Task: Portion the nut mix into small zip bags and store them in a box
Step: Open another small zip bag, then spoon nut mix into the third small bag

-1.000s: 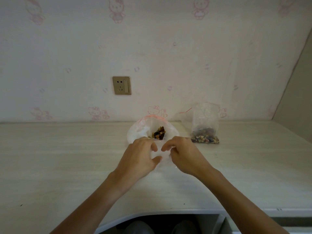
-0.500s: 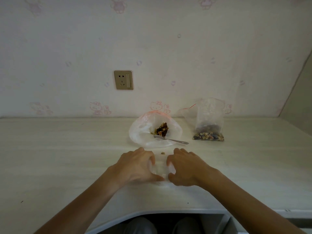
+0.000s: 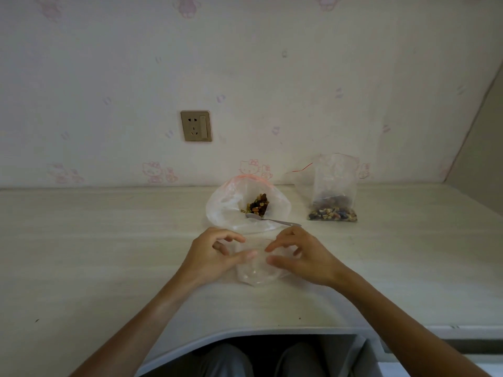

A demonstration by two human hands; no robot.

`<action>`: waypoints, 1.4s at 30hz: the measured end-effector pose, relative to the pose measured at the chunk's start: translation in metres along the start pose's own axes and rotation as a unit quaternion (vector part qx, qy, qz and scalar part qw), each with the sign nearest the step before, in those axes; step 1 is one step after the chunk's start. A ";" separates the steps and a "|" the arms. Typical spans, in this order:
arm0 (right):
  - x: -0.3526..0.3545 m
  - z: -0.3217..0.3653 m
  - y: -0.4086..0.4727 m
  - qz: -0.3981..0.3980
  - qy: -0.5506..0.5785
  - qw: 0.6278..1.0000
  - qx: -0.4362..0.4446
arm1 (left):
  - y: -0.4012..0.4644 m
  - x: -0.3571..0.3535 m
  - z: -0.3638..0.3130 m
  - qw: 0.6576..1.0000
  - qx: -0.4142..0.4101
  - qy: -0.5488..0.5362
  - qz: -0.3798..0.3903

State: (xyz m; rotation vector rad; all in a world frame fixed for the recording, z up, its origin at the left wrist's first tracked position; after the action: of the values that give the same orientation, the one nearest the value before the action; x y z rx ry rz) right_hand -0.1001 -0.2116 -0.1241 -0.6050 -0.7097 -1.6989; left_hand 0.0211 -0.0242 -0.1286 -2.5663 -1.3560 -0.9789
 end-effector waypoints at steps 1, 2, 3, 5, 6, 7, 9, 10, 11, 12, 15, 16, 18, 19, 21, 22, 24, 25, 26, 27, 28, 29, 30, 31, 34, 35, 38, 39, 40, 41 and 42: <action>0.006 0.001 0.000 -0.037 0.022 0.999 0.001 | 0.001 0.003 0.001 0.999 0.008 -0.020 -0.031; 0.013 0.001 0.000 -0.076 0.028 0.997 -0.002 | 0.003 0.007 0.001 0.997 0.015 -0.036 -0.059; 0.020 -0.002 0.002 -0.115 0.032 0.993 -0.007 | 0.005 0.010 0.002 0.995 0.020 -0.048 -0.082; 0.034 -0.009 0.005 -0.177 0.033 0.983 -0.029 | 0.012 0.018 0.003 0.991 0.020 -0.061 -0.117; 0.041 -0.014 0.008 -0.197 0.025 0.979 -0.049 | 0.016 0.023 0.004 0.988 0.020 -0.063 -0.136; 0.046 -0.021 0.011 -0.207 0.011 0.976 -0.072 | 0.020 0.027 0.005 0.985 0.020 -0.063 -0.162; 0.050 -0.033 0.020 -0.202 -0.037 0.972 -0.118 | 0.029 0.037 0.005 0.972 0.012 -0.058 -0.229; 0.049 -0.039 0.025 -0.186 -0.056 0.971 -0.140 | 0.034 0.042 0.004 0.964 0.007 -0.045 -0.264; 0.047 -0.043 0.030 -0.168 -0.075 0.970 -0.160 | 0.040 0.046 0.002 0.956 0.000 -0.025 -0.293; 0.044 -0.046 0.035 -0.146 -0.090 0.969 -0.179 | 0.047 0.049 0.000 0.951 -0.007 -0.004 -0.310; 0.030 -0.052 0.051 -0.109 -0.095 0.967 -0.210 | 0.078 0.044 -0.005 0.966 -0.002 0.046 -0.256; 0.026 -0.052 0.055 -0.109 -0.090 0.967 -0.212 | 0.088 0.039 -0.004 0.975 0.014 0.060 -0.211; 0.021 -0.052 0.064 -0.115 -0.063 0.969 -0.209 | 0.106 0.027 -0.001 0.986 0.039 0.083 -0.136; 0.020 -0.053 0.067 -0.123 -0.020 0.970 -0.210 | 0.111 0.022 0.001 0.988 0.045 0.093 -0.116; 0.018 -0.056 0.069 -0.146 0.142 0.956 -0.213 | 0.119 0.015 0.005 0.986 0.053 0.117 -0.106; 0.017 -0.056 0.068 -0.158 0.226 0.937 -0.214 | 0.121 0.014 0.006 0.984 0.054 0.132 -0.111; 0.015 -0.056 0.066 -0.187 0.349 0.893 -0.215 | 0.124 0.011 0.007 0.978 0.047 0.157 -0.126; 0.014 -0.056 0.066 -0.197 0.394 0.872 -0.213 | 0.125 0.010 0.007 0.977 0.039 0.161 -0.132; 0.013 -0.054 0.067 -0.199 0.435 0.853 -0.207 | 0.125 0.007 0.007 0.977 0.028 0.163 -0.135; 0.010 -0.052 0.068 -0.195 0.471 0.836 -0.201 | 0.124 0.004 0.007 0.977 0.018 0.161 -0.135; 0.008 -0.050 0.071 -0.190 0.499 0.823 -0.196 | 0.124 0.000 0.008 0.978 0.009 0.156 -0.136; 0.005 -0.048 0.073 -0.185 0.514 0.815 -0.194 | 0.123 -0.003 0.010 0.980 0.000 0.146 -0.138; 0.003 -0.045 0.076 -0.183 0.512 0.817 -0.191 | 0.123 -0.006 0.011 0.980 -0.007 0.134 -0.143; 0.001 -0.042 0.079 -0.185 0.496 0.828 -0.186 | 0.122 -0.009 0.012 0.981 -0.012 0.123 -0.148; 0.007 -0.036 0.084 -0.223 0.407 0.873 -0.147 | 0.123 -0.010 0.015 0.982 -0.012 0.097 -0.159; 0.013 -0.034 0.084 -0.239 0.371 0.888 -0.127 | 0.123 -0.010 0.015 0.982 -0.010 0.089 -0.167; 0.032 -0.028 0.082 -0.268 0.233 0.932 -0.070 | 0.122 -0.008 0.012 0.980 -0.013 0.075 -0.183; 0.038 -0.026 0.081 -0.270 0.195 0.941 -0.053 | 0.121 -0.008 0.011 0.979 -0.021 0.078 -0.187; 0.043 -0.025 0.080 -0.269 0.165 0.948 -0.036 | 0.121 -0.007 0.009 0.977 -0.031 0.082 -0.192; 0.046 -0.024 0.079 -0.266 0.135 0.954 -0.024 | 0.120 -0.007 0.007 0.975 -0.039 0.086 -0.199; 0.047 -0.024 0.079 -0.261 0.103 0.960 -0.018 | 0.120 -0.006 0.005 0.974 -0.043 0.092 -0.204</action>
State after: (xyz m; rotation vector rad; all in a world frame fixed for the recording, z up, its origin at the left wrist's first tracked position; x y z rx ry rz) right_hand -0.0349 -0.2741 -0.0950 -0.2652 -0.7277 -2.2285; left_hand 0.1132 -0.0994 -0.1097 -2.2218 -1.8625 -1.3231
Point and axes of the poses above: each hand's wrist, its own y-axis towards the middle knuckle, its own x-axis out of the back of the hand, z = x × y, the point moved 5 cm from there along y, towards the middle knuckle, and after that the axes turned 1 degree about z, right-handed, at the moved point
